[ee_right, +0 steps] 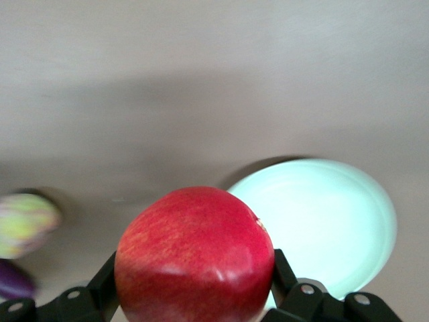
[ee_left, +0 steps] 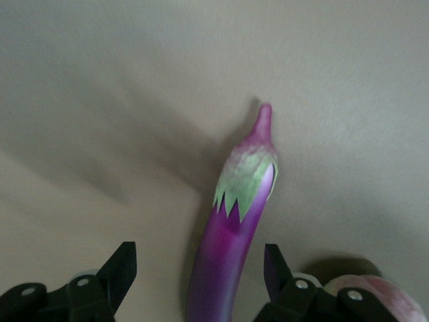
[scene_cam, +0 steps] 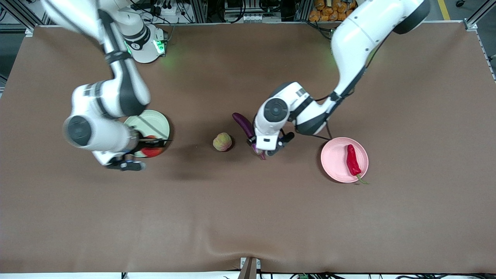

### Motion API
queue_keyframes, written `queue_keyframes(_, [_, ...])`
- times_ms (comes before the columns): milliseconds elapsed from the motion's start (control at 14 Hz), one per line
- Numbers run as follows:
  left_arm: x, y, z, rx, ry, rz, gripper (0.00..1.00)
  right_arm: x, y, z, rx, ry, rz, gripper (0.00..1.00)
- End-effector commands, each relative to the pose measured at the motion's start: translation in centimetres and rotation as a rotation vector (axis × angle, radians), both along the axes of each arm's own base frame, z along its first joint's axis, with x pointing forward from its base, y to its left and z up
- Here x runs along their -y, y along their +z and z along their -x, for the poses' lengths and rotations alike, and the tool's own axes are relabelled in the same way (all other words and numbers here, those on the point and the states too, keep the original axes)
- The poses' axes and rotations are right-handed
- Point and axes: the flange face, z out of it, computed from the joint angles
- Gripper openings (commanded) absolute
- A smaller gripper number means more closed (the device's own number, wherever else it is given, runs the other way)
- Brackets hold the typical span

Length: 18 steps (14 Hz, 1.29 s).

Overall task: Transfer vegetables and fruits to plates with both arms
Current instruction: 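Grasp the purple eggplant with the left gripper while the right gripper carries the apple, then carry the eggplant to the pink plate while the right gripper releases the apple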

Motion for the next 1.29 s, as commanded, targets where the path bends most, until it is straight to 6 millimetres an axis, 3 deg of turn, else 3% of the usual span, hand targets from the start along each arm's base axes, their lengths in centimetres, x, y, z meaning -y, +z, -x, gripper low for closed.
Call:
queue_keyframes(0, [1.7,-1.7,0.3,0.021,0.061,0.018,0.78,7.4,-1.5,1.5,-0.005,0.073,-0.045,0.50])
queue_keyframes(214, [2.7,-2.6,0.3,0.036,0.073,0.056,0.74,11.4,-3.4,2.5,-0.030,0.089,-0.068,0.50])
queue_keyframes(357, [3.5,-3.3,0.7,0.033,0.065,0.062,0.63,12.6,-6.4,3.5,-0.084,0.102,-0.086,0.50])
queue_keyframes(429, [3.7,-3.6,0.8,0.033,0.064,0.066,0.49,12.7,-8.2,3.9,-0.109,0.095,-0.088,0.49])
queue_keyframes(571, [3.7,-3.7,0.7,0.041,0.050,0.065,0.07,12.7,-9.0,4.2,-0.127,0.098,-0.089,0.50])
queue_keyframes(643, [3.3,-3.3,0.3,0.050,0.040,0.065,0.00,12.7,-9.5,4.5,-0.139,0.103,-0.092,0.50])
queue_keyframes(786, [2.6,-2.4,-0.4,0.075,0.026,0.052,0.00,12.8,-11.4,5.4,-0.170,0.182,-0.125,0.50])
queue_keyframes(929, [-0.4,-0.2,-2.8,0.077,-0.002,0.001,0.00,13.3,-13.1,5.9,-0.193,0.195,-0.148,0.55])
queue_keyframes(1000, [-1.7,1.4,-3.4,0.070,-0.061,-0.030,0.00,13.5,-13.7,6.1,-0.205,0.207,-0.159,0.64])
queue_keyframes(1143, [-5.5,4.4,-5.0,0.040,-0.202,-0.088,0.00,13.3,-14.3,6.4,-0.226,0.218,-0.169,0.94])
queue_keyframes(1214, [-7.7,5.7,-6.1,0.023,-0.265,-0.104,0.00,13.2,-14.2,6.4,-0.228,0.219,-0.170,1.00])
